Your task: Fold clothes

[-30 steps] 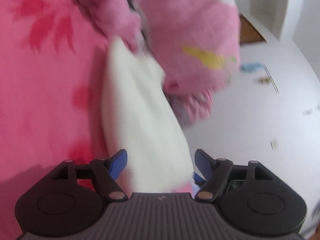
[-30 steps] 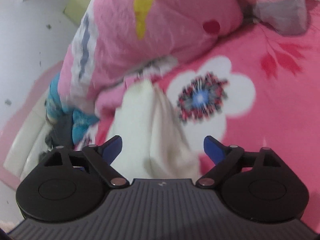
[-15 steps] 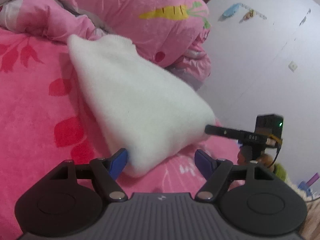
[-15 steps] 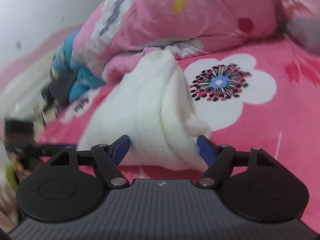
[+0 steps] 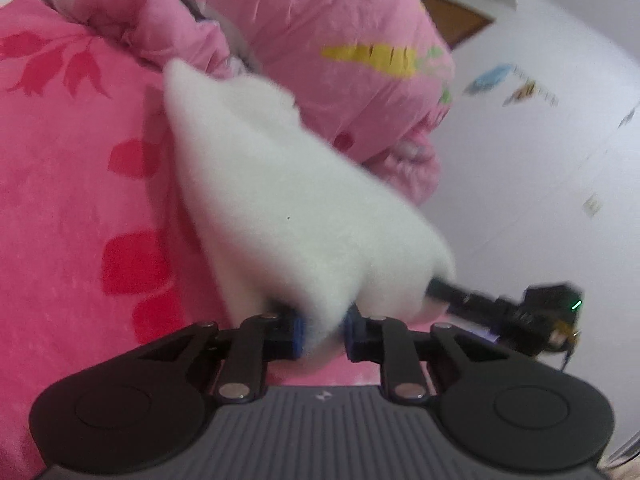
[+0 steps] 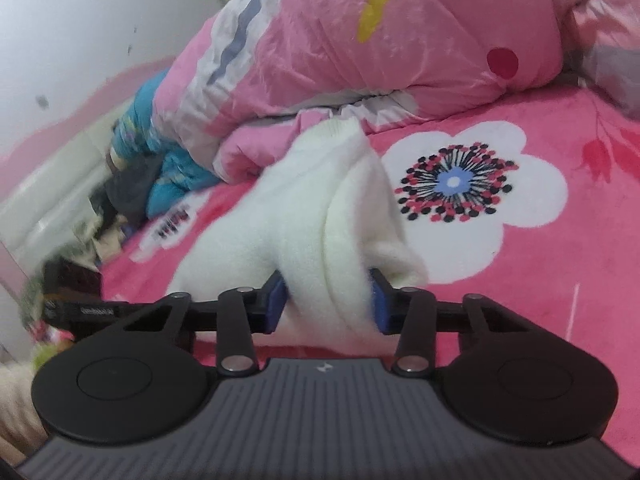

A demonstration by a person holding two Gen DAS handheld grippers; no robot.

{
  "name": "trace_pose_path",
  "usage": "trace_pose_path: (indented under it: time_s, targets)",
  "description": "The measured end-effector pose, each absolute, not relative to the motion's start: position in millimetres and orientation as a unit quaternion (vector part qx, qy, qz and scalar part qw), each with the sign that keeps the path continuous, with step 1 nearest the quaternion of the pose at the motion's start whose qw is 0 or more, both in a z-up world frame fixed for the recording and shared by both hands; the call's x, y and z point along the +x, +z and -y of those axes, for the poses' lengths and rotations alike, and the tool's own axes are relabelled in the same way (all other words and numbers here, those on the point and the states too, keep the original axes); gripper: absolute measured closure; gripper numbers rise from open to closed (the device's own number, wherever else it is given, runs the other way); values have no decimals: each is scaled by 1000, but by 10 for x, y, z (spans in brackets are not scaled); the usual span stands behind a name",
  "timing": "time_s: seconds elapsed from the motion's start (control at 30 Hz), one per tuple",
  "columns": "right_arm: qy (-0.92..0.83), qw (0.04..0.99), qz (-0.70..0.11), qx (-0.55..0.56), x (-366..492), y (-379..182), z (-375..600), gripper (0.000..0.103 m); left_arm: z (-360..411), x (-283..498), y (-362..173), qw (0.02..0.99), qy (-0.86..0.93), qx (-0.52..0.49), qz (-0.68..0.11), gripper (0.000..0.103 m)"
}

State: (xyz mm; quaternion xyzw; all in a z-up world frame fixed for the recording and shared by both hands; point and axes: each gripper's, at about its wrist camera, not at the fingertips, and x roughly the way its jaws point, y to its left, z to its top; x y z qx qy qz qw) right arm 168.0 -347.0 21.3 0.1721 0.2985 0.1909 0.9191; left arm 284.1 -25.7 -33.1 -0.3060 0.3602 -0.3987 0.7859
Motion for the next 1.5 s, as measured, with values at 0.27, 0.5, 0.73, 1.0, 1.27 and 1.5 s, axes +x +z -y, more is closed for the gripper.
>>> trace_pose_path:
  time_s: [0.27, 0.5, 0.73, 1.0, 1.27, 1.5]
  targets:
    - [244, 880, -311, 263, 1280, 356, 3251, 70, -380, 2542, 122, 759, -432, -358, -331, 87]
    - [293, 833, -320, 343, 225, 269, 2890, 71, -952, 1661, 341, 753, -462, -316, -346, 87]
    - [244, 850, -347, 313, -307, -85, 2560, 68, -961, 1368, -218, 765, -381, -272, -442, 65]
    - [222, 889, -327, 233, -384, 329, 2329, 27, -1229, 1261, 93, 816, -343, -265, -382, 36]
    - [189, 906, -322, 199, -227, 247, 2189, 68, -1098, 1331, -24, 829, -310, -261, -386, 39]
    - [178, 885, -328, 281, -306, 40, 2429, 71, -1168, 1305, 89, 881, -234, -237, -337, 42]
